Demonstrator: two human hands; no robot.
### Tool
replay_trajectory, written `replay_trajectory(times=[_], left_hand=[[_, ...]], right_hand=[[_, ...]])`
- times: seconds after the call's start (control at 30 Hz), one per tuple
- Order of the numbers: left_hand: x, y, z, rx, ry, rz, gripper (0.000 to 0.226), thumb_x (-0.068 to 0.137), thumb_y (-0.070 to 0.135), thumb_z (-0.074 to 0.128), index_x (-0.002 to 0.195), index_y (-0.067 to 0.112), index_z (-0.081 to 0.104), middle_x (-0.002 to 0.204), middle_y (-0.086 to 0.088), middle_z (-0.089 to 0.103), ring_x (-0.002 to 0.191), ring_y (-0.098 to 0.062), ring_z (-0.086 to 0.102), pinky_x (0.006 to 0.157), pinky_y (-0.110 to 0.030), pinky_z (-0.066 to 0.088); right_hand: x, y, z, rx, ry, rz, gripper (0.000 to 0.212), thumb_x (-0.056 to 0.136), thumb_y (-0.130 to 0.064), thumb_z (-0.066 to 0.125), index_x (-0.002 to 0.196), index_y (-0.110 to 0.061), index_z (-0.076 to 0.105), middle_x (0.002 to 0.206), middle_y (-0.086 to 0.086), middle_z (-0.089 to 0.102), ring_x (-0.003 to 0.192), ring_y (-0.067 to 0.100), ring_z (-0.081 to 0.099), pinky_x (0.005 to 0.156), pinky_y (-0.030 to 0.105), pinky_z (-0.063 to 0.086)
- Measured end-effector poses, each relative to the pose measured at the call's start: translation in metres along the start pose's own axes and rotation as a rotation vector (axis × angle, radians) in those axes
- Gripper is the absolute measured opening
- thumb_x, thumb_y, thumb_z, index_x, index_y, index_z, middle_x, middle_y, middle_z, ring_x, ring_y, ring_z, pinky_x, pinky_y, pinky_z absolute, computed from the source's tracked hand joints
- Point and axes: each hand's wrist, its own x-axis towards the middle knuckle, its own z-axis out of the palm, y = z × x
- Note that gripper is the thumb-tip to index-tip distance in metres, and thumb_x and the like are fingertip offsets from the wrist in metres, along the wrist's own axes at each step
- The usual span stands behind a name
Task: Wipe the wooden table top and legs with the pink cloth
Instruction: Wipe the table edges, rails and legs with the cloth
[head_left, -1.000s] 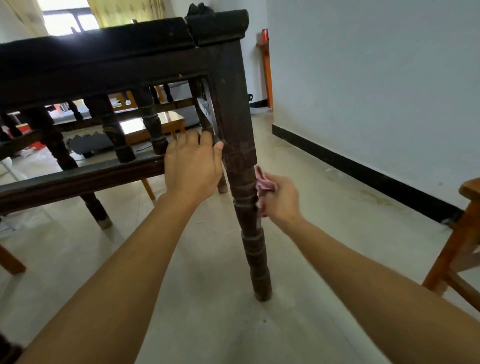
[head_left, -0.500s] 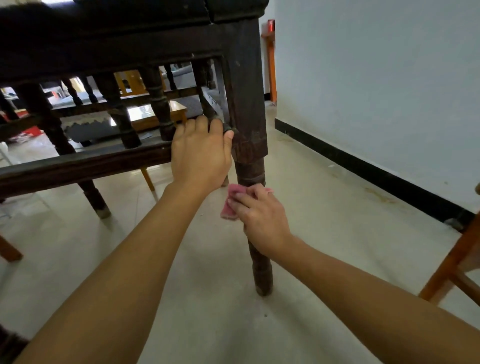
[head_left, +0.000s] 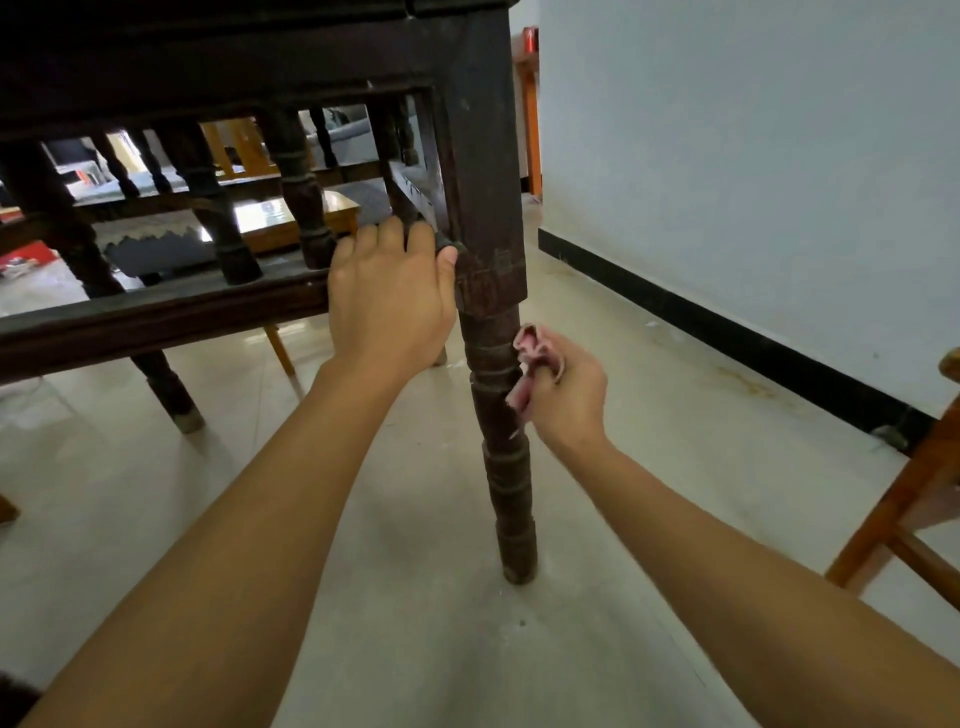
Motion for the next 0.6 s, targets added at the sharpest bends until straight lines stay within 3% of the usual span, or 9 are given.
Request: replay_trajectory(times=[0.1, 0.17, 0.27, 0.43, 0.53, 0.6], left_hand=[[0.001, -0.001, -0.001, -0.004, 0.007, -0.002, 0.045, 0.102, 0.037, 0.026, 0.125, 0.009, 0.052, 0.122, -0.016, 0.057, 0.114, -0.033, 0.05, 0.096, -0.044, 0.036], [0.001, -0.002, -0.002, -0.007, 0.009, -0.002, 0.045, 0.102, 0.038, 0.026, 0.125, 0.009, 0.053, 0.122, -0.016, 0.057, 0.114, -0.033, 0.05, 0.096, -0.044, 0.036], [0.001, -0.002, 0.0, -0.012, 0.015, 0.003, 0.045, 0.102, 0.037, 0.027, 0.125, 0.009, 0.053, 0.123, -0.016, 0.057, 0.115, -0.033, 0.05, 0.096, -0.044, 0.036], [0.0, 0.0, 0.001, -0.024, 0.046, -0.013, 0.044, 0.101, 0.037, 0.03, 0.124, 0.009, 0.054, 0.12, -0.017, 0.059, 0.113, -0.034, 0.051, 0.096, -0.045, 0.038], [0.0, 0.0, 0.0, -0.016, 0.046, -0.006, 0.044, 0.101, 0.037, 0.029, 0.123, 0.008, 0.054, 0.119, -0.017, 0.059, 0.112, -0.034, 0.051, 0.095, -0.044, 0.037], [-0.001, -0.001, -0.001, -0.017, 0.056, 0.003, 0.045, 0.1, 0.037, 0.027, 0.121, 0.008, 0.055, 0.118, -0.017, 0.059, 0.111, -0.034, 0.052, 0.093, -0.044, 0.038]], right_hand=[[-0.041, 0.032, 0.017, -0.049, -0.039, 0.084, 0.025, 0.095, -0.006, 0.054, 0.112, -0.022, 0.064, 0.084, 0.0, 0.064, 0.068, 0.018, 0.066, 0.064, 0.04, 0.06], [-0.059, 0.06, 0.008, -0.05, -0.112, 0.259, 0.027, 0.093, -0.002, 0.053, 0.109, -0.019, 0.067, 0.075, 0.003, 0.066, 0.059, 0.021, 0.065, 0.061, 0.047, 0.059], [-0.028, 0.068, -0.012, -0.169, -0.109, 0.415, 0.014, 0.096, -0.014, 0.057, 0.098, -0.016, 0.07, 0.071, 0.006, 0.068, 0.058, 0.021, 0.064, 0.062, 0.042, 0.06], [0.008, 0.0, 0.003, 0.179, 0.01, 0.23, 0.024, 0.098, -0.013, 0.052, 0.117, -0.015, 0.068, 0.102, 0.003, 0.067, 0.08, 0.017, 0.063, 0.069, 0.026, 0.058], [-0.026, 0.031, 0.023, 0.107, 0.008, 0.288, 0.027, 0.097, -0.007, 0.053, 0.117, -0.021, 0.066, 0.092, 0.002, 0.066, 0.083, 0.022, 0.066, 0.074, 0.035, 0.059], [-0.053, 0.066, 0.02, 0.017, -0.053, 0.269, 0.026, 0.095, -0.005, 0.051, 0.108, -0.02, 0.068, 0.084, 0.003, 0.066, 0.073, 0.022, 0.066, 0.07, 0.042, 0.06]])
